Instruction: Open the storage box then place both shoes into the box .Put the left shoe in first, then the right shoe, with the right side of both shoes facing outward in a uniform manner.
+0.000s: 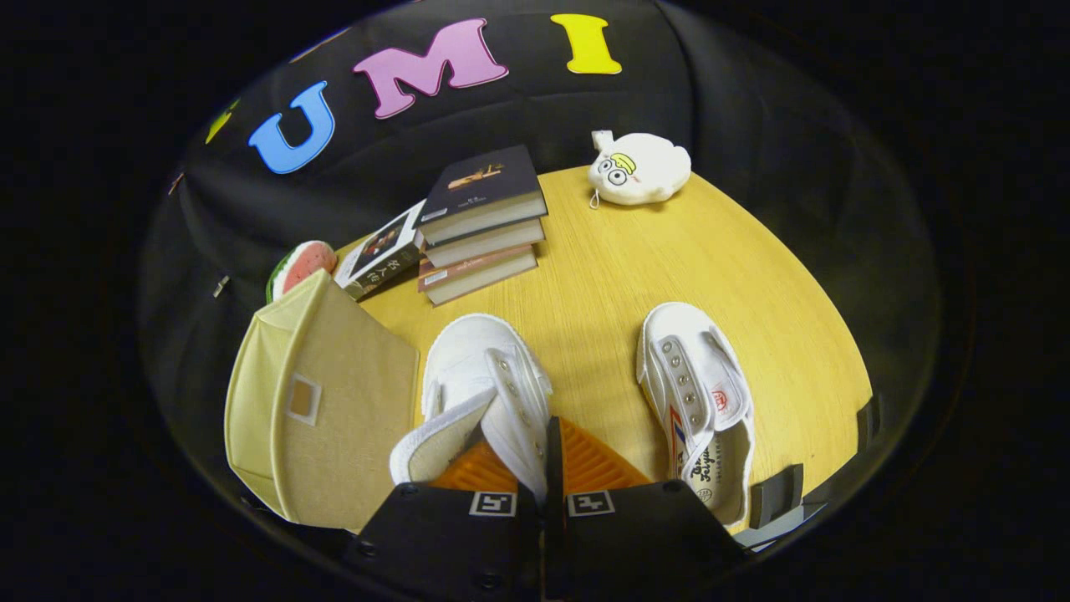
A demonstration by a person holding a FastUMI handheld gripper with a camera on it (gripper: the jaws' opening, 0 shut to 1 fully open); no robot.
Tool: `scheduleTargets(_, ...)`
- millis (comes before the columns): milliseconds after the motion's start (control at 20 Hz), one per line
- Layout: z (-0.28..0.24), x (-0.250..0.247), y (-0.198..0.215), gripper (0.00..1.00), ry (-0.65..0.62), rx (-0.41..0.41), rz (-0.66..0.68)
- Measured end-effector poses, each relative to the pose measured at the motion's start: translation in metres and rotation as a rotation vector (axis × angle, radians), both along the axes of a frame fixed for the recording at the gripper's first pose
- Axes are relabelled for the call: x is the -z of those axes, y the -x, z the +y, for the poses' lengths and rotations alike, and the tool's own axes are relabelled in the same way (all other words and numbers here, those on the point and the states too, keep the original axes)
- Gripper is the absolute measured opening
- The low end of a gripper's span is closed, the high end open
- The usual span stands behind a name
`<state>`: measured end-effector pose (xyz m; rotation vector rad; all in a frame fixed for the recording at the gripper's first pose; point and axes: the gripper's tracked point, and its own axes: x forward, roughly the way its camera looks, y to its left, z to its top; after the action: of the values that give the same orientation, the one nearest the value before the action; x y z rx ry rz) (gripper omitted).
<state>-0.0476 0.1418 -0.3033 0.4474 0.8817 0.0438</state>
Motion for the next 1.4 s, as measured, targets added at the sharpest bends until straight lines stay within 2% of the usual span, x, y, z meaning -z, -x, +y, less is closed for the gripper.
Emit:
scheduleTargets(400, 0.036, -0.097, -0.015, 0.08, -0.082, 0.072, -0.04)
scheduleTargets(550, 0.068, -0.124, -0.019, 0.08, -0.143, 0.1, -0.016)
scheduleTargets(700, 0.108, -0.143, -0.021, 0.08, -0.167, 0.089, -0.007)
scheduleTargets(900, 0.163, -0.148, -0.025, 0.08, -0.163, 0.048, 0.036)
scheduleTargets(1150, 0.212, -0.123, -0.028, 0.07, -0.106, 0.031, 0.112)
scheduleTargets(1300, 0.232, -0.101, -0.035, 0.08, -0.065, 0.045, 0.142)
scheduleTargets(1400, 0.239, -0.085, -0.037, 0.08, -0.066, 0.102, 0.182)
